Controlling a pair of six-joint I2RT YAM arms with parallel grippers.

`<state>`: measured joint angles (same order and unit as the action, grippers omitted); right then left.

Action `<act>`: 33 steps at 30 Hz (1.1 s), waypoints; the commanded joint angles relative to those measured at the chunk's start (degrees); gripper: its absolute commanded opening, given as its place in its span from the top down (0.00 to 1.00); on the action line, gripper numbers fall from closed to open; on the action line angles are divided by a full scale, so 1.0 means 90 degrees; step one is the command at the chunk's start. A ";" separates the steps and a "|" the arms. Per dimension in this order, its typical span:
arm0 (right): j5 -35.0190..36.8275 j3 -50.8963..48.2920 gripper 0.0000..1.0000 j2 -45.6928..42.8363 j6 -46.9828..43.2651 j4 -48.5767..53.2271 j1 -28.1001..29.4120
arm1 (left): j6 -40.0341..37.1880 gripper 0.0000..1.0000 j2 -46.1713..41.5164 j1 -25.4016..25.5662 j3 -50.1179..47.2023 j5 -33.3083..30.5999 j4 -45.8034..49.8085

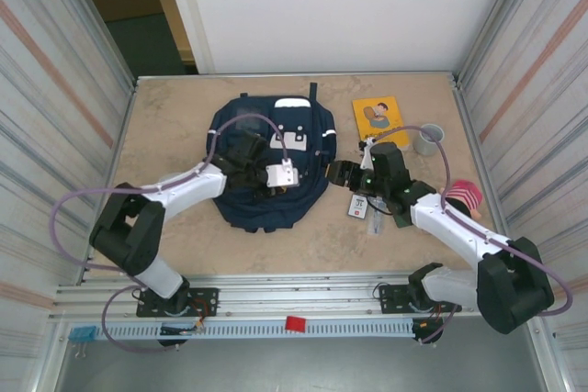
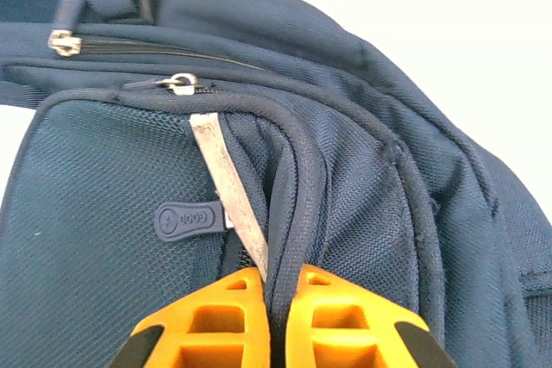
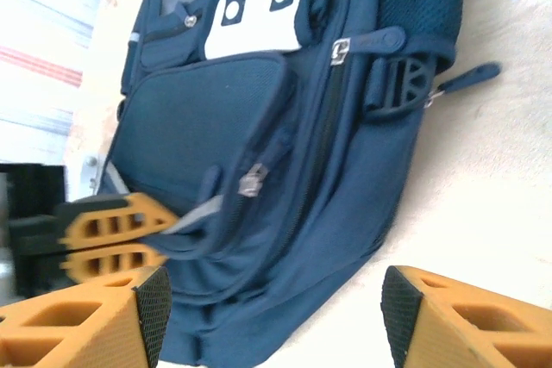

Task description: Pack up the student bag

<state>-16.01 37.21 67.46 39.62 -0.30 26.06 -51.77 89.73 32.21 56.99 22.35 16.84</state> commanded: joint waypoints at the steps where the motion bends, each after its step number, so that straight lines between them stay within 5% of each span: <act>1: -0.0414 -0.0127 0.33 0.0071 -0.0498 -0.0437 -0.0228 | 0.0160 1.00 -0.0614 -0.0397 0.0697 0.1335 0.0945; 8: -0.1181 -0.0215 0.30 0.0265 -0.1242 -0.1109 -0.0567 | 0.0135 1.00 -0.0799 -0.1189 0.1744 0.2927 0.1970; 17: -0.1793 -0.0427 0.27 0.0770 -0.2985 -0.1761 -0.0750 | -0.0210 1.00 -0.0970 -0.2142 0.2115 0.4105 0.2202; 33: -0.2272 0.0545 0.47 0.2780 -0.4280 -0.2945 -0.0298 | -0.0651 1.00 -0.0993 -0.2387 0.2240 0.4417 0.2699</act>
<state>-34.52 40.05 91.07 3.81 -22.13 23.29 -55.96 84.79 11.20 74.48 55.51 42.24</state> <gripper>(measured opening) 0.534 0.083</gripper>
